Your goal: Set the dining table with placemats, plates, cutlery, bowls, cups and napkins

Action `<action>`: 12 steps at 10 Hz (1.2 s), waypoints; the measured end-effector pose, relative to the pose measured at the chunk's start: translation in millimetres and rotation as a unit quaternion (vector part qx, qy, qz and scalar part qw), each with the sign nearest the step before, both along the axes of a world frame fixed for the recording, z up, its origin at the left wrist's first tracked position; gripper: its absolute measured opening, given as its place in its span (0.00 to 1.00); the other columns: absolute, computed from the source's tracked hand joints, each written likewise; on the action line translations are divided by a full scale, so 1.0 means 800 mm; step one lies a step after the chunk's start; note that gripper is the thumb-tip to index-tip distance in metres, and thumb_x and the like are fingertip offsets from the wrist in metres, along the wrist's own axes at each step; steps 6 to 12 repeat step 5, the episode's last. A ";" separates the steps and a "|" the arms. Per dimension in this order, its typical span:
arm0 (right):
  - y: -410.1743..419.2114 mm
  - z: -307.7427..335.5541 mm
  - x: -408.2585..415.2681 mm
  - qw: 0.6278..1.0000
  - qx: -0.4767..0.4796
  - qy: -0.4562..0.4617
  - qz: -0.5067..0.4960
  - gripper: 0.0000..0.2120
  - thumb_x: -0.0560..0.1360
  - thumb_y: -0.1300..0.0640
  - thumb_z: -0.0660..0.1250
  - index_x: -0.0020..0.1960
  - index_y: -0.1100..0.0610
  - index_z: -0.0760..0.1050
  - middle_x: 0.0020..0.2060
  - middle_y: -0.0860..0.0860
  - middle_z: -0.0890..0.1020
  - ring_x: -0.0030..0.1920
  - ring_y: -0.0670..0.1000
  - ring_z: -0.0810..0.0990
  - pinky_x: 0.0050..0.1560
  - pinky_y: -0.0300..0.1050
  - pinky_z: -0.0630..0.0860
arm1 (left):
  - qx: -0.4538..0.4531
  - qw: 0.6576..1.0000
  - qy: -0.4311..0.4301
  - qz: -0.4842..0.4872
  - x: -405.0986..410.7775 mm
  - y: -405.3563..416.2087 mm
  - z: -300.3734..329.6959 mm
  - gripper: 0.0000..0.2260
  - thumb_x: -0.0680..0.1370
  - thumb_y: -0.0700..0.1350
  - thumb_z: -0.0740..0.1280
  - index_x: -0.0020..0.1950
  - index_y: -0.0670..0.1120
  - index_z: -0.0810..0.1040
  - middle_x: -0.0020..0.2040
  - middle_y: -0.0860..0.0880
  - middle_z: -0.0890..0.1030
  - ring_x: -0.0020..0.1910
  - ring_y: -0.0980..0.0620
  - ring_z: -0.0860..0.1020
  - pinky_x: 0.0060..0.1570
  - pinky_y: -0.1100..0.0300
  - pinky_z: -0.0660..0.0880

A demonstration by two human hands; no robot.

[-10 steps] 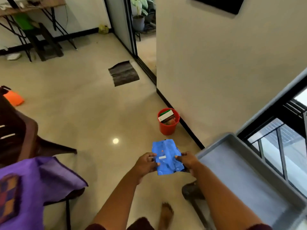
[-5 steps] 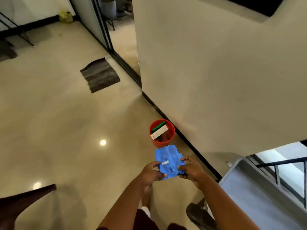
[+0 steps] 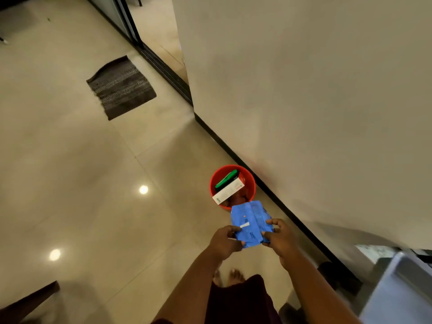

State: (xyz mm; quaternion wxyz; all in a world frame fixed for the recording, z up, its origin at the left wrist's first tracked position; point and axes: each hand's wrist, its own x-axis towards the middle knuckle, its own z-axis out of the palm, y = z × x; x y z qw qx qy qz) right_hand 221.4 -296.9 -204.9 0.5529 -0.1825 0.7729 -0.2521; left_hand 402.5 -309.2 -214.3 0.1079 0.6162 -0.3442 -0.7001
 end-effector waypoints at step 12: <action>-0.133 -0.240 -0.012 0.997 -0.070 -0.027 -0.021 0.19 0.72 0.66 0.72 0.57 0.49 0.75 0.58 0.53 0.79 0.54 0.56 0.81 0.54 0.57 0.81 | -0.015 0.995 0.036 0.093 -0.048 -0.102 -0.233 0.24 0.77 0.37 0.68 0.72 0.48 0.65 0.63 0.50 0.75 0.55 0.51 0.78 0.47 0.57 0.77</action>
